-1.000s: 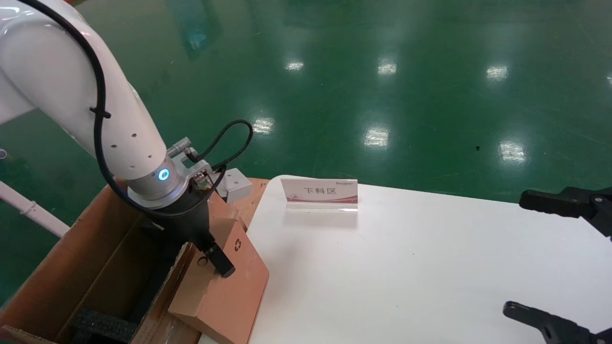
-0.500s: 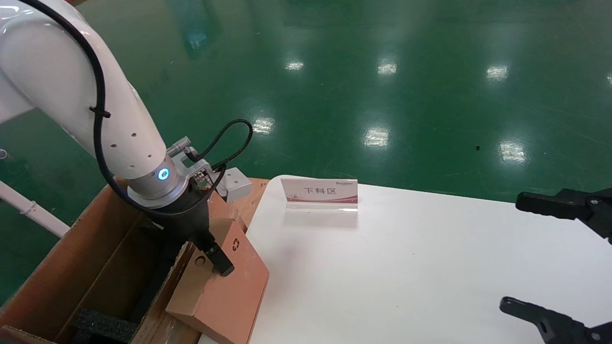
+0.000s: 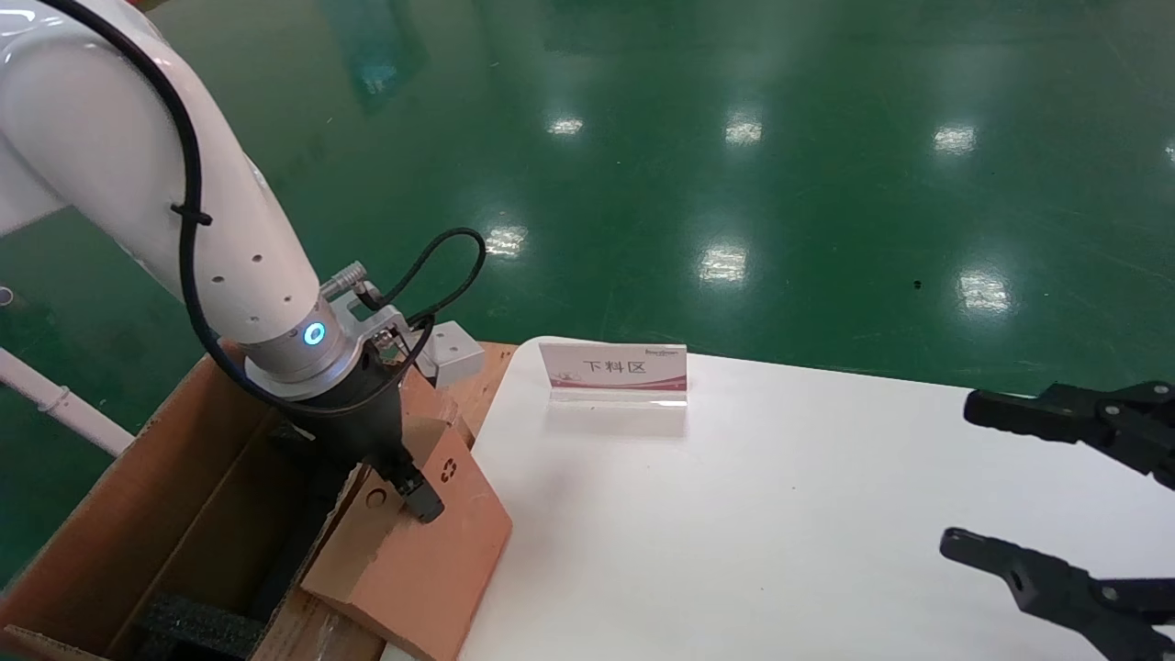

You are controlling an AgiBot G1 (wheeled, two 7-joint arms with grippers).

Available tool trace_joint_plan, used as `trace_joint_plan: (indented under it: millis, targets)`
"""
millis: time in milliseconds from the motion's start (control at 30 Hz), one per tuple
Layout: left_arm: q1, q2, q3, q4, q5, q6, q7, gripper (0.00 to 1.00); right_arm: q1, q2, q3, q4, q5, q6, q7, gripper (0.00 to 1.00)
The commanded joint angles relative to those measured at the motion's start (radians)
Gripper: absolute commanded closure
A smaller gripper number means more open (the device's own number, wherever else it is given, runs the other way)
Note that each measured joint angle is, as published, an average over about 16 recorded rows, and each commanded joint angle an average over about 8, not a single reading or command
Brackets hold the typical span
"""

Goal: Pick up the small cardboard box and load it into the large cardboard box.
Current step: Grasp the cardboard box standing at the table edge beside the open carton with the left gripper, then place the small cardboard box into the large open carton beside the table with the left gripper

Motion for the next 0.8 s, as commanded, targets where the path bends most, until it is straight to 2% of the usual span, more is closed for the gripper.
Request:
trace_joint_plan:
  millis: [33, 467, 633, 800]
  targets:
    - [0.0, 0.0, 0.0, 0.0, 0.0, 0.0, 0.0, 1.0, 0.0, 0.0, 0.0, 0.0, 0.0, 0.0, 0.0, 1.0]
    - [-0.025, 0.01, -0.019, 0.027, -0.014, -0.001, -0.001, 1.0, 0.0, 0.0, 0.0, 0.0, 0.0, 0.0, 0.0, 1.0]
    - [-0.086, 0.012, -0.051, 0.036, -0.019, -0.005, -0.003, 1.0, 0.001, 0.0, -0.001, -0.001, 0.0, 0.0, 0.0, 1.0]
    - [-0.191, -0.004, -0.096, 0.054, -0.002, -0.011, 0.019, 1.0, 0.001, 0.0, -0.001, -0.001, 0.0, 0.0, -0.001, 1.0]
